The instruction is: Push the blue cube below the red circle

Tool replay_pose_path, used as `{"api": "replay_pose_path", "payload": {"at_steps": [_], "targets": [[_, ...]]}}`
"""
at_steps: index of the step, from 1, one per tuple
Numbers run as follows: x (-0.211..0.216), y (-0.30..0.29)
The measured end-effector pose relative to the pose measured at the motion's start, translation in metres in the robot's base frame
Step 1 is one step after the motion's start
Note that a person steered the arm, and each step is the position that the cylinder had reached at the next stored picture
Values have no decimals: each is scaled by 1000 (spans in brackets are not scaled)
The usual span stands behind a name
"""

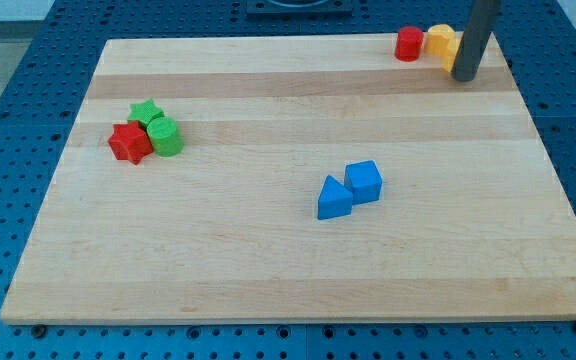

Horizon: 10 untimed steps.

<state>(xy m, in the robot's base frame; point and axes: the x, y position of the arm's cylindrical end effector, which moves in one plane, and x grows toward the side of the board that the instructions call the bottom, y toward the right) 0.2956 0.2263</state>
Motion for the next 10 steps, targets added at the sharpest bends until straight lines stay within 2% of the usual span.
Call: {"api": "replay_pose_path", "payload": {"at_steps": [4,5,8,10], "targets": [[189,0],[216,-11],[218,-14],[218,-95]]}}
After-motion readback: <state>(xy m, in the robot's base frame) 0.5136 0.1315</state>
